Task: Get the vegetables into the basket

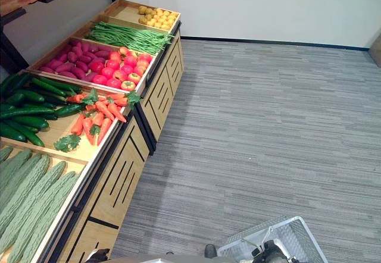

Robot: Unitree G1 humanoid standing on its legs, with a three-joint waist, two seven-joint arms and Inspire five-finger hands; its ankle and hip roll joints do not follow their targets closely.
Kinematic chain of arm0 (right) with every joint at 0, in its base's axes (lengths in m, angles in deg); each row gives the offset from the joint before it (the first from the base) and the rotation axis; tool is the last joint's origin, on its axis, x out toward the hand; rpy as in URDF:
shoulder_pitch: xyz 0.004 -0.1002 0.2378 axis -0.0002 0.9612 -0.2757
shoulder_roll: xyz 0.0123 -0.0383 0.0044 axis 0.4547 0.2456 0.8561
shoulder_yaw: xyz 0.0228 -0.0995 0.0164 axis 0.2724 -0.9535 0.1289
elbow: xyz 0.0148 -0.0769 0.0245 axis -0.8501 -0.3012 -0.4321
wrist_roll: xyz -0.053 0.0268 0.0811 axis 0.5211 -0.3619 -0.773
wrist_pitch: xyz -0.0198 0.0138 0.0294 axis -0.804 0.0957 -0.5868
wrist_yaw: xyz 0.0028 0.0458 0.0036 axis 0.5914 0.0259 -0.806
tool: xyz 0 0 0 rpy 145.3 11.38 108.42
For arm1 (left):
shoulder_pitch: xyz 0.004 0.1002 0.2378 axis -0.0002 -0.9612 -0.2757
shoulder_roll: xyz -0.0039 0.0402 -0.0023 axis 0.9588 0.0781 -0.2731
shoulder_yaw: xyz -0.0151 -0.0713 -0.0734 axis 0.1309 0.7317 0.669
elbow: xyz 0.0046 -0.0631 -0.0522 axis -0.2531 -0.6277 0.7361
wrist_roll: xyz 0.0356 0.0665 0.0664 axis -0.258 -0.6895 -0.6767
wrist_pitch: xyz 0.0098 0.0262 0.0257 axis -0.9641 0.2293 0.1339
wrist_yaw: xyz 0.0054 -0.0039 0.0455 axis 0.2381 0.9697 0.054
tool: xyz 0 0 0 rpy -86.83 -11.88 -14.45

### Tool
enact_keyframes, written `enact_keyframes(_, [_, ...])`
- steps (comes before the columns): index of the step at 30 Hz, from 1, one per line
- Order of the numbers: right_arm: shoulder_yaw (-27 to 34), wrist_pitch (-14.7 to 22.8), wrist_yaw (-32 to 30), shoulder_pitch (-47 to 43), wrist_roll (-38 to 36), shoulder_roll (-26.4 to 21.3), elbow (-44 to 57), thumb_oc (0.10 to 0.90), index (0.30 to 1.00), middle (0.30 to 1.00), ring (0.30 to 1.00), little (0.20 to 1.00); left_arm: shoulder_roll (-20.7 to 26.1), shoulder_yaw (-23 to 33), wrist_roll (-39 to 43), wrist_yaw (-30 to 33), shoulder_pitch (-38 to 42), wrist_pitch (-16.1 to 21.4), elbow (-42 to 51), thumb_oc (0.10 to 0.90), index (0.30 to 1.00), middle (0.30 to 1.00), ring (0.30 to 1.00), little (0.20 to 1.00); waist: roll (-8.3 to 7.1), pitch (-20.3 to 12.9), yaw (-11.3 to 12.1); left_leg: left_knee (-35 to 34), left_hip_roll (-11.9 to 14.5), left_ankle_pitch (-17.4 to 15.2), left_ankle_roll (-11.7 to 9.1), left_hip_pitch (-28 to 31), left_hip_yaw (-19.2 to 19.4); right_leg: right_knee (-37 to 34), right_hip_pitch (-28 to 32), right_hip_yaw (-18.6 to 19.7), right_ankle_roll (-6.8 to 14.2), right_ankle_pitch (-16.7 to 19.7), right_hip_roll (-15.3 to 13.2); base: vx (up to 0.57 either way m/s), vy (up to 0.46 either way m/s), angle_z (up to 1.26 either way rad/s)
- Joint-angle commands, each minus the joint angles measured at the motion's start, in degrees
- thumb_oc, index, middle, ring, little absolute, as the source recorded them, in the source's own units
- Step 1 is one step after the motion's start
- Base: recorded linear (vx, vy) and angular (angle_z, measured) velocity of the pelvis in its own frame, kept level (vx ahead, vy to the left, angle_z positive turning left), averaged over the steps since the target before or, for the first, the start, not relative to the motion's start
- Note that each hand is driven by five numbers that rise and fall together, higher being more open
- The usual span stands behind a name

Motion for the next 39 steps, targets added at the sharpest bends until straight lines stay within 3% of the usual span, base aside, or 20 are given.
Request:
enact_keyframes(1, [0.0, 0.5, -0.1, -3.3, -2.8, 0.6, -1.3, 0.400, 0.300, 0.300, 0.300, 0.300, 3.2, 0.6, -1.6, 0.9, 2.8, 0.4, -2.4, 0.900, 1.000, 1.000, 1.000, 1.000, -1.41, 2.0, 0.2, 0.4, -3.9, -7.9, 3.3, 2.0, 1.2, 1.2, 0.7, 1.3, 6.5, -3.1, -3.7, 0.02, 0.150, -0.09])
enact_keyframes(7, [0.2, 0.6, -0.1, -4.6, -3.9, 0.4, -0.3, 0.400, 0.300, 0.300, 0.300, 0.300, 3.8, -0.3, -2.8, 0.5, 3.4, 0.1, -1.8, 0.900, 1.000, 1.000, 1.000, 1.000, -0.88, 5.4, -0.2, 0.4, -3.6, -8.7, 4.3, 2.4, 2.6, 13.6, -5.4, 0.8, 7.1, -5.7, -2.7, 0.00, 0.073, -0.15])
enact_keyframes(8, [0.1, 0.6, -0.2, -5.0, -4.1, 0.4, 0.6, 0.400, 0.300, 0.300, 0.300, 0.300, 3.9, -0.4, -2.9, 0.5, 3.5, 0.1, -1.2, 0.900, 1.000, 1.000, 1.000, 1.000, -0.72, 6.9, 0.0, 0.4, -3.7, -9.1, 4.5, 3.0, 3.5, 18.6, -8.2, -0.9, 7.3, -6.3, -2.7, 0.03, 0.072, -0.21])
enact_keyframes(10, [0.0, 0.7, -0.1, -4.9, -4.0, 0.4, 0.9, 0.400, 0.300, 0.300, 0.300, 0.300, 3.9, -0.3, -2.9, 0.6, 3.5, 0.1, -1.1, 0.900, 1.000, 1.000, 1.000, 1.000, -0.77, 7.4, 0.2, 0.4, -3.9, -9.4, 4.6, 3.4, 4.1, 20.3, -9.1, -2.3, 7.5, -6.5, -3.1, 0.03, 0.041, -0.42])
enact_keyframes(11, [0.0, 0.7, -0.1, -5.0, -4.1, 0.4, 1.1, 0.400, 0.300, 0.300, 0.300, 0.300, 3.9, -0.1, -2.7, 0.6, 3.4, 0.2, -0.9, 0.900, 1.000, 1.000, 1.000, 1.000, -0.76, 7.9, 0.8, 0.4, -4.0, -9.8, 4.7, 4.0, 4.9, 21.6, -10.0, -5.1, 7.7, -6.0, -4.0, 0.10, 0.031, -0.30])
enact_keyframes(12, [-0.2, 0.8, -0.1, -5.1, -3.8, 0.5, 1.2, 0.400, 0.300, 0.300, 0.300, 0.300, 3.8, 0.4, -1.8, 0.8, 3.3, 0.1, -0.8, 0.900, 1.000, 1.000, 1.000, 1.000, -0.81, 8.2, 1.9, 0.4, -4.0, -10.5, 4.4, 4.6, 6.3, 19.7, -9.7, -12.5, 7.8, -5.5, -6.1, 0.14, 0.016, -0.24])
enact_keyframes(13, [-0.6, 0.7, 0.0, -5.5, -3.6, 0.6, 1.5, 0.400, 0.300, 0.300, 0.300, 0.300, 3.8, 0.7, -1.4, 0.8, 3.4, 0.1, -1.0, 0.900, 1.000, 1.000, 1.000, 1.000, -1.11, 8.2, 2.3, 0.4, -3.9, -10.7, 4.3, 4.4, 7.6, 17.2, -9.6, -15.3, 7.8, -5.1, -6.6, 0.12, -0.005, -0.62])
enact_keyframes(14, [-0.6, 0.7, 0.0, -5.5, -3.6, 0.6, 1.5, 0.400, 0.300, 0.300, 0.300, 0.300, 3.8, 0.7, -1.4, 0.8, 3.4, 0.1, -1.0, 0.900, 1.000, 1.000, 1.000, 1.000, -1.06, 8.1, 2.3, 0.4, -3.9, -10.7, 4.2, 4.4, 7.6, 16.8, -9.4, -15.4, 7.8, -4.9, -6.5, 0.10, -0.099, -0.81])
enact_keyframes(16, [-1.7, 0.9, -0.7, -7.6, -3.7, 0.3, 1.8, 0.400, 0.300, 0.300, 0.300, 0.300, 3.7, 0.9, -0.6, 1.2, 4.5, 0.3, -1.2, 0.900, 1.000, 1.000, 1.000, 1.000, -1.92, 8.3, 2.6, 0.4, -3.5, -10.0, 3.7, 3.0, 9.6, 6.2, -11.0, -14.3, 8.1, -0.8, -3.8, 0.08, -0.121, -0.55])
enact_keyframes(20, [-2.1, 0.8, -0.9, -8.1, -3.6, 0.3, 2.7, 0.400, 0.300, 0.300, 0.300, 0.300, 3.3, 1.2, -0.1, 1.6, 5.2, 0.3, -1.1, 0.900, 1.000, 1.000, 1.000, 1.000, -2.33, 8.5, 2.4, 0.4, -3.7, -10.3, 3.3, 3.4, 10.3, 1.7, -12.5, -11.1, 8.9, 1.5, -2.8, 0.20, -0.100, -0.17])
enact_keyframes(25, [-3.0, 1.3, -0.6, -6.2, -3.9, 0.2, 2.1, 0.400, 0.300, 0.300, 0.300, 0.300, 2.5, 0.6, -0.7, 1.4, 5.2, -0.1, -2.2, 0.900, 1.000, 1.000, 1.000, 1.000, -2.11, 6.1, 1.0, 0.4, -1.9, -11.6, 1.3, 6.9, 8.2, 4.8, -11.2, -9.7, 6.1, -1.6, -0.1, 0.44, -0.220, 0.00])
enact_keyframes(26, [-3.1, 1.5, -0.6, -5.6, -3.9, -0.5, 2.0, 0.400, 0.300, 0.300, 0.300, 0.300, 1.8, 0.7, 0.2, 1.6, 5.2, -0.2, -2.1, 0.900, 1.000, 1.000, 1.000, 1.000, -1.53, 5.8, 0.6, 2.6, -0.7, -10.1, 0.5, 7.1, 7.1, 6.1, -10.0, -10.8, 4.9, -3.9, 0.4, 0.45, -0.230, 0.33])
enact_keyframes(32, [-3.3, 1.6, 0.1, -4.4, -3.1, -1.8, 1.7, 0.400, 0.300, 0.300, 0.300, 0.300, 1.6, 0.6, 0.8, 1.9, 5.1, -0.2, -2.1, 0.900, 1.000, 1.000, 1.000, 1.000, -1.50, 5.1, 0.0, 6.8, 1.0, -5.2, -2.2, 6.1, 4.9, 7.6, -8.4, -12.3, 2.2, -7.7, 1.2, 0.35, -0.209, 0.30])
enact_keyframes(34, [-3.7, 1.6, 0.7, -3.4, -2.4, -2.3, 1.8, 0.400, 0.300, 0.300, 0.300, 0.300, 1.9, 1.4, 1.3, 1.9, 4.7, -0.4, -2.3, 0.900, 1.000, 1.000, 1.000, 1.000, -2.49, 5.5, 0.4, 13.4, 2.1, -0.7, -3.8, 4.2, 3.9, 6.8, -5.7, -12.3, 0.4, -9.5, 2.0, 0.30, -0.227, 0.34])
enact_keyframes(35, [-3.7, 1.6, 0.7, -3.4, -2.4, -2.3, 1.8, 0.400, 0.300, 0.300, 0.300, 0.300, 1.9, 1.4, 1.3, 1.9, 4.7, -0.4, -2.3, 0.900, 1.000, 1.000, 1.000, 1.000, -2.48, 5.5, 0.4, 13.4, 2.1, -0.8, -3.8, 4.2, 3.9, 6.8, -5.7, -12.4, 0.4, -9.5, 2.0, 0.26, -0.228, 0.45])
enact_keyframes(36, [-3.7, 1.6, 0.9, -3.1, -2.3, -2.6, 1.6, 0.400, 0.300, 0.300, 0.300, 0.300, 1.9, 1.7, 1.8, 2.1, 4.6, -0.2, -2.0, 0.900, 1.000, 1.000, 1.000, 1.000, -3.07, 5.9, 0.8, 20.2, 2.5, 1.4, -4.6, 1.4, 3.1, 6.3, -4.6, -12.3, -0.5, -9.7, 2.3, 0.17, -0.185, 0.30])
enact_keyframes(37, [-3.5, 1.7, 1.0, -3.0, -2.4, -3.0, 1.5, 0.400, 0.300, 0.300, 0.300, 0.300, 2.1, 1.8, 2.3, 2.2, 4.5, -0.3, -1.9, 0.900, 1.000, 1.000, 1.000, 1.000, -4.12, 6.8, 1.6, 26.1, 2.3, 1.6, -4.1, -1.9, 1.6, 5.4, -2.7, -12.3, -1.2, -10.3, 2.4, 0.21, -0.210, 0.26])
enact_keyframes(39, [-3.3, 1.5, 1.0, -2.8, -2.5, -3.3, 1.5, 0.400, 0.300, 0.300, 0.300, 0.300, 2.1, 2.1, 3.3, 2.4, 4.4, -0.1, -1.7, 0.900, 1.000, 1.000, 1.000, 1.000, -4.93, 7.5, 1.4, 26.4, 1.6, -0.9, -2.9, -5.2, 1.0, 4.4, -1.5, -13.0, -1.0, -10.1, 1.5, 0.11, -0.095, 0.17])
